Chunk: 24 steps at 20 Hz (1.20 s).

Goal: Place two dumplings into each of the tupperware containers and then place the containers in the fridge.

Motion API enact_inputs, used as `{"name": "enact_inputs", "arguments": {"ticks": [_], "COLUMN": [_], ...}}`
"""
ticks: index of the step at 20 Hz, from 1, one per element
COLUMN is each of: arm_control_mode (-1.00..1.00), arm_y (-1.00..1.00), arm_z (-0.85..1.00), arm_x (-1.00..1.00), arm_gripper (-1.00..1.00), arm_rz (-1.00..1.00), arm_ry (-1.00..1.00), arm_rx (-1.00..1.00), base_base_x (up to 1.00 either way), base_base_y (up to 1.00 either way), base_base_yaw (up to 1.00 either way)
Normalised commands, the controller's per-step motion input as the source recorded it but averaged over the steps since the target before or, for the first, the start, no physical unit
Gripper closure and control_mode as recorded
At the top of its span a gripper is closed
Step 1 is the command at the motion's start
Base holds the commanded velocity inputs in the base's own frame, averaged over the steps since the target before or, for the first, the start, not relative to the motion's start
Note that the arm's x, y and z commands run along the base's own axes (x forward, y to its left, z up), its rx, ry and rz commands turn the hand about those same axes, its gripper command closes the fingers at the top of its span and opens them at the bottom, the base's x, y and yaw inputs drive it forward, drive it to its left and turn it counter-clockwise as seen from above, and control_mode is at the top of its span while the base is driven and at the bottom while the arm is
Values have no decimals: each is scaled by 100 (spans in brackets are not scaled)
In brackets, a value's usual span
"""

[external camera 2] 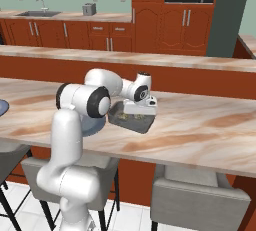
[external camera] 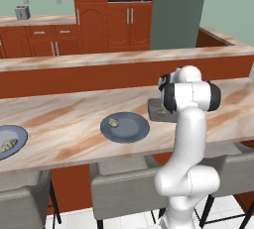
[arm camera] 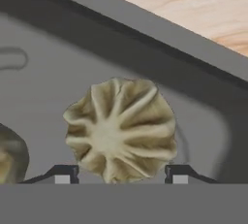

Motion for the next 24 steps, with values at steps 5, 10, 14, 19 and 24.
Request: {"name": "enact_inputs", "arguments": {"ticks": [5, 10, 14, 19, 24], "arm_control_mode": [-100, -100, -100, -100, -100], "arm_y": [1, 19, 4, -46, -68], "arm_z": [6, 40, 50, 12, 0], "arm_x": [-21, -4, 0, 0, 0], "arm_gripper": [-100, -100, -100, -100, -100], "arm_rz": [-6, -7, -15, -29, -27], "arm_ry": [0, 0, 1, 1, 0], "arm_rx": [0, 0, 0, 0, 0], "base_base_x": [0, 0, 0, 0, 0], "base_base_y": [0, 0, 0, 0, 0], "base_base_yaw": [0, 0, 0, 0, 0]}}
